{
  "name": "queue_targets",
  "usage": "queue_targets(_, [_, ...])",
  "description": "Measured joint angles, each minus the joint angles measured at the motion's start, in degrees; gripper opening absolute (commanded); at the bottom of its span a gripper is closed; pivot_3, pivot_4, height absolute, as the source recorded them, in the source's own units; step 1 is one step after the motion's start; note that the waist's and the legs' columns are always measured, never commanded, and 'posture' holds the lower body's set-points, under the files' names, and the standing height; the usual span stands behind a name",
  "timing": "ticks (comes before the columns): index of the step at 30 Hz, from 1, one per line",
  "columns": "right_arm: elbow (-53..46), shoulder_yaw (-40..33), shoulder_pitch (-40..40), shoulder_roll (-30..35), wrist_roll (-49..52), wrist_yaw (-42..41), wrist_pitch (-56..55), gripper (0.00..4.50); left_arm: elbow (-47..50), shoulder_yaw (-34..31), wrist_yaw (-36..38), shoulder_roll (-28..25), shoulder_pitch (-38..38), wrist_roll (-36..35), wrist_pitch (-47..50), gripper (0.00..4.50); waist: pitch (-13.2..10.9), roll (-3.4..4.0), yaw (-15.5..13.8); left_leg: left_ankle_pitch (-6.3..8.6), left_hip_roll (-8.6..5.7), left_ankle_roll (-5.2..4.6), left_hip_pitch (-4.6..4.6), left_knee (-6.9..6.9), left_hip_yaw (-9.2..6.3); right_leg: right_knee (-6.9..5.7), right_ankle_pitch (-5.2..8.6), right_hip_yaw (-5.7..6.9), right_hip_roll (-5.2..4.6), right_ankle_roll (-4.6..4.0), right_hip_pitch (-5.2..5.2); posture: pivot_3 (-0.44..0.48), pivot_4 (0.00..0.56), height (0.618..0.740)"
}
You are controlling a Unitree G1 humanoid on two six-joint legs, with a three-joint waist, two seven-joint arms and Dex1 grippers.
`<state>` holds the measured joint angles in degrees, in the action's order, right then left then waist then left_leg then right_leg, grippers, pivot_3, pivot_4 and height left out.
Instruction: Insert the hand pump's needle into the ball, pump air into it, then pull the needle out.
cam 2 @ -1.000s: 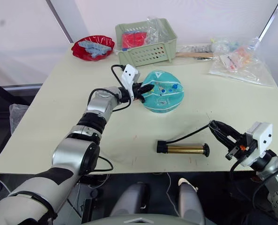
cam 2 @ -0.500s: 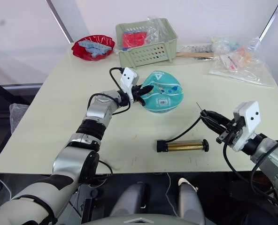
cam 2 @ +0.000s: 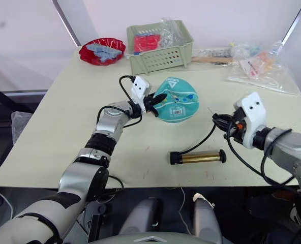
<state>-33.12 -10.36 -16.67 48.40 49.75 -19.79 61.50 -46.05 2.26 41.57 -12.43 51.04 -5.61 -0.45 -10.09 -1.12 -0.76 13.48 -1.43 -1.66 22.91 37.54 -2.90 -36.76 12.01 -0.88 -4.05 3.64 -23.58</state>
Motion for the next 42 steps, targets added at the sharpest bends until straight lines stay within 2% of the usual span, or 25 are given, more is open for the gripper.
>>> queue_targets(5, [3.44, 3.29, -5.78, 0.9, 0.3, -2.44, 4.06, 0.3, -0.63, -0.08, -0.29, 0.07, -0.04, -0.01, -1.02, 0.01, 0.0, 0.0, -0.01, 0.0, 0.0, 0.0, 0.05, 0.0, 0.0, 0.0, 0.0, 0.08, 0.01, -0.01, -0.01, 0.0, 0.15, 0.737])
queue_targets(8, [11.16, 9.63, -17.8, 2.17, -0.49, -8.06, 7.2, 0.3, -1.36, -0.09, -0.64, 0.34, 0.03, 0.31, -1.81, 0.01, 0.02, 0.04, 0.1, 0.0, -0.01, -0.01, -0.01, 0.03, 0.01, -0.02, -0.01, 0.01, 0.01, 0.01, 0.0, 0.0, 0.15, 0.737])
queue_targets(11, [16.28, 15.15, -25.67, 2.26, -3.53, -12.42, 7.24, 0.3, -1.82, -0.05, -0.67, 0.67, 0.12, 0.49, -2.38, 0.01, 0.02, 0.05, -0.03, 0.0, -0.02, -0.01, 0.08, 0.04, 0.03, 0.01, -0.01, 0.14, 0.0, 0.0, -0.01, 0.0, 0.15, 0.737])
queue_targets(17, [28.14, 28.6, -39.79, 2.72, -10.95, -22.09, 10.88, 0.3, -1.81, -0.01, -0.75, 1.54, 0.04, 1.05, -2.8, 0.01, 0.02, 0.05, -0.07, 0.0, -0.04, -0.01, 0.12, 0.04, -0.05, 0.02, -0.01, 0.12, -0.05, 0.01, -0.05, 0.0, 0.15, 0.737])
queue_targets(21, [33.95, 34.35, -47.26, 1.51, -14.26, -28.33, 11.45, 0.3, -1.73, -0.02, -0.87, 1.84, -0.3, 1.19, -3.38, 0.01, 0.03, 0.06, -0.11, 0.0, -0.05, 0.0, 0.11, 0.05, -0.21, 0.0, -0.01, 0.2, -0.04, 0.0, -0.04, 0.0, 0.15, 0.737])
queue_targets(25, [39.12, 40.46, -52.3, 0.21, -18.32, -34.14, 11.76, 0.3, -1.27, -0.03, -1.37, 1.98, -0.85, 1.24, -3.83, 0.01, 0.03, 0.07, -0.06, 0.0, -0.15, 0.0, 0.12, 0.06, -0.25, 0.0, -0.02, 0.18, -0.06, 0.01, -0.05, 0.0, 0.15, 0.737])
queue_targets(31, [49.92, 48.67, -60.35, -5.3, -25.36, -43.69, 9.26, 0.3, 0.85, 0.0, -2.09, 2.54, -2.68, 1.3, -4.44, 0.01, 0.05, 0.11, -0.03, -0.01, -0.26, 0.02, 0.12, 0.06, -0.34, -0.06, -0.02, 0.23, -0.07, 0.0, -0.09, 0.0, 0.15, 0.737])
queue_targets(38, [62.13, 54.77, -66.05, -12.26, -33.76, -51.4, 3.85, 0.3, 2.08, 0.12, -2.64, 3.07, -3.43, 1.73, -4.55, 0.01, 0.06, 0.12, -0.1, 0.0, -0.33, 0.04, 0.2, 0.06, -0.47, -0.04, -0.02, 0.35, -0.11, 0.0, -0.11, 0.0, 0.15, 0.737])
queue_targets(42, [69.98, 55.53, -67.71, -16.33, -38.56, -53.95, -0.06, 0.3, 2.84, 0.14, -2.99, 3.47, -4.02, 2.13, -4.82, 0.01, 0.06, 0.14, -0.12, -0.01, -0.35, 0.05, 0.21, 0.06, -0.5, -0.06, -0.02, 0.39, -0.11, 0.0, -0.11, 0.0, 0.15, 0.737])
